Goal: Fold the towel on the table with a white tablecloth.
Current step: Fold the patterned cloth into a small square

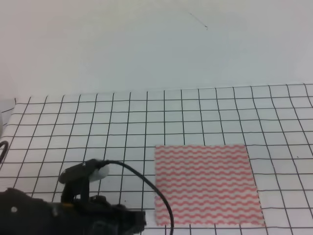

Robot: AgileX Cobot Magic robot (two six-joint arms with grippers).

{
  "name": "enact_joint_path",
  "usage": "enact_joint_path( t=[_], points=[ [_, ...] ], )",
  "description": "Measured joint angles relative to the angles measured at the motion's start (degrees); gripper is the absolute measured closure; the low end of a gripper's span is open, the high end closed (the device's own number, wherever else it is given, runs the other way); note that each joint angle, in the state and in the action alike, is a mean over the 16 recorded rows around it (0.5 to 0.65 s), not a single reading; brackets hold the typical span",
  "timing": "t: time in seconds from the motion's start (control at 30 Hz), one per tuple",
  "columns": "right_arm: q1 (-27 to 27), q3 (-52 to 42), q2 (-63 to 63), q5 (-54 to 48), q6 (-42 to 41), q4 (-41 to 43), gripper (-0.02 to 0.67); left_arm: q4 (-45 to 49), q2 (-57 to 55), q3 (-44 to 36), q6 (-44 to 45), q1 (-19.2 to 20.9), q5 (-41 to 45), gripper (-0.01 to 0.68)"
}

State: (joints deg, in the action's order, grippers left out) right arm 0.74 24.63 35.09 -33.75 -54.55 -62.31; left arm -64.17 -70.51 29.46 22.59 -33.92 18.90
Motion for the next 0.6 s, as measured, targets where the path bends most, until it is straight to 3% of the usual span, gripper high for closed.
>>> enact_joint_path(
  t=[0.3, 0.6],
  points=[
    [2.17, 0.00, 0.00, 0.15, -0.63, 0.21, 0.650, -4.44, -5.84, 1.61, -0.58, -0.84, -4.36, 0.660],
    [3.12, 0.00, 0.00, 0.23, -1.67, 0.61, 0.650, -5.37, -11.96, 5.98, 0.18, -0.84, -1.99, 0.552]
  ],
)
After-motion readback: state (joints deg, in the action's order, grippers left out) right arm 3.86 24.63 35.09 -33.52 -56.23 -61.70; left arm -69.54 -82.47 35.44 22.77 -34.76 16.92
